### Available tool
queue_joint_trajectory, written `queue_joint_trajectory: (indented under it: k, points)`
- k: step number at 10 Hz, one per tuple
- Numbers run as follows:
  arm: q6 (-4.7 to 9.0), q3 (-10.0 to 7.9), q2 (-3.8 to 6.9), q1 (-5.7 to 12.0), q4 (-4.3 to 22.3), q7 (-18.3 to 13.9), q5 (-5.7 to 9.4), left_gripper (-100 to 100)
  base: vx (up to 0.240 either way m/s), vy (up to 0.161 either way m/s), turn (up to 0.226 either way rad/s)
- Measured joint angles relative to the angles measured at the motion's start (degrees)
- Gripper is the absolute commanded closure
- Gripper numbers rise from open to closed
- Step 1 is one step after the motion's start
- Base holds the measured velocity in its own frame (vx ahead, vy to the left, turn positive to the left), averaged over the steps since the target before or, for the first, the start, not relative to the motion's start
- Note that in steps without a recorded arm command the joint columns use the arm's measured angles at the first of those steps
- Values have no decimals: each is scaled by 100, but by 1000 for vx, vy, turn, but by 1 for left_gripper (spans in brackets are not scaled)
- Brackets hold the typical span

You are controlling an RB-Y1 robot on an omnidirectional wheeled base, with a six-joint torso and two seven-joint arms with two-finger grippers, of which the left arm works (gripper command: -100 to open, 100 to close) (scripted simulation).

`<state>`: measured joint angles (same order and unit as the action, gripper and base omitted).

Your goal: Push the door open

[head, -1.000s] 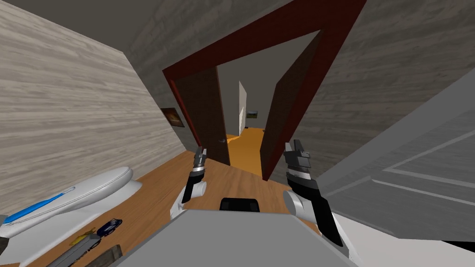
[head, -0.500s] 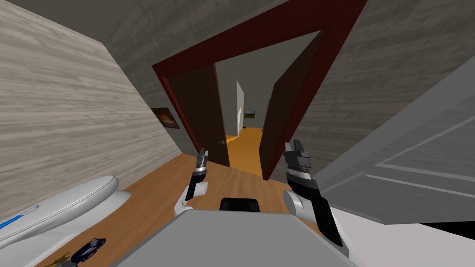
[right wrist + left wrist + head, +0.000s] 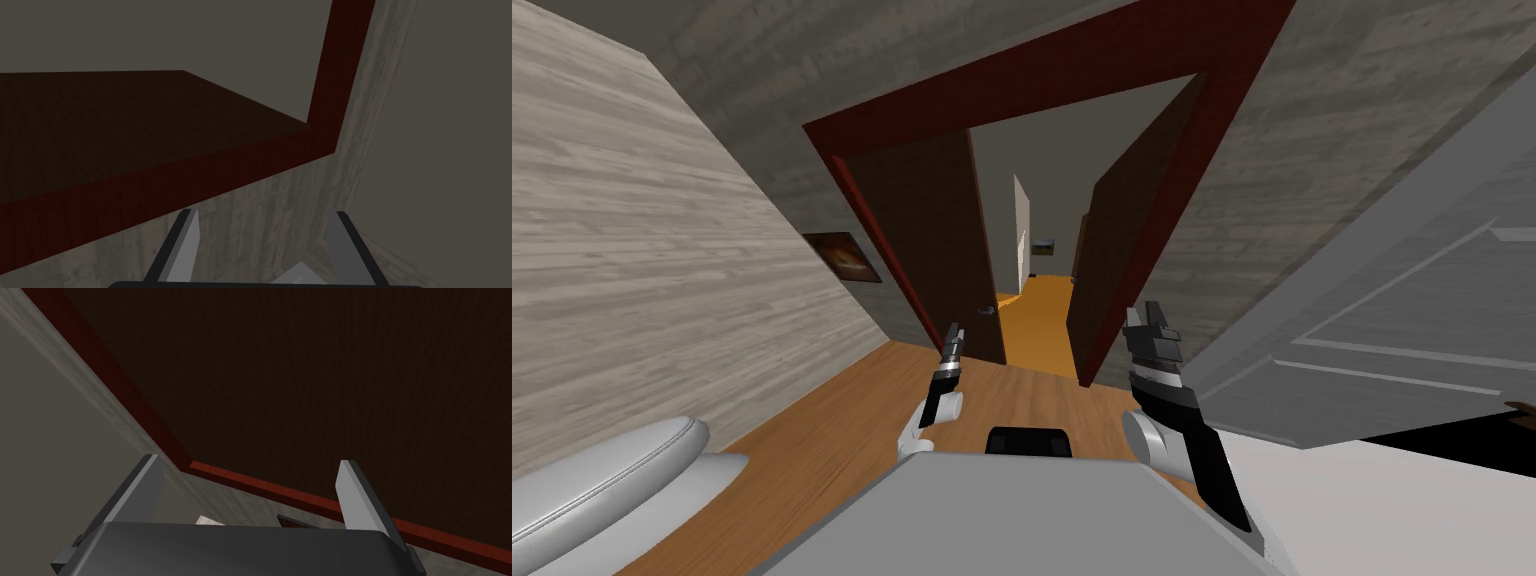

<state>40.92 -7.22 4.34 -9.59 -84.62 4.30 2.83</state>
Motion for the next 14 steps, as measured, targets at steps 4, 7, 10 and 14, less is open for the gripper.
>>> queue_joint_trajectory:
  k: [4, 7, 10, 14]
  points:
    - [37, -30, -32, 173, 486, 18, -13, -100, 24, 79, -91]
    - [64, -61, -71, 335, 949, 28, -23, -100, 43, 119, -150]
    - [77, -92, -90, 464, 1303, 20, -27, -100, 30, 100, -84]
    - [119, -124, -149, 632, 1790, 25, -39, -100, 24, 76, -81]
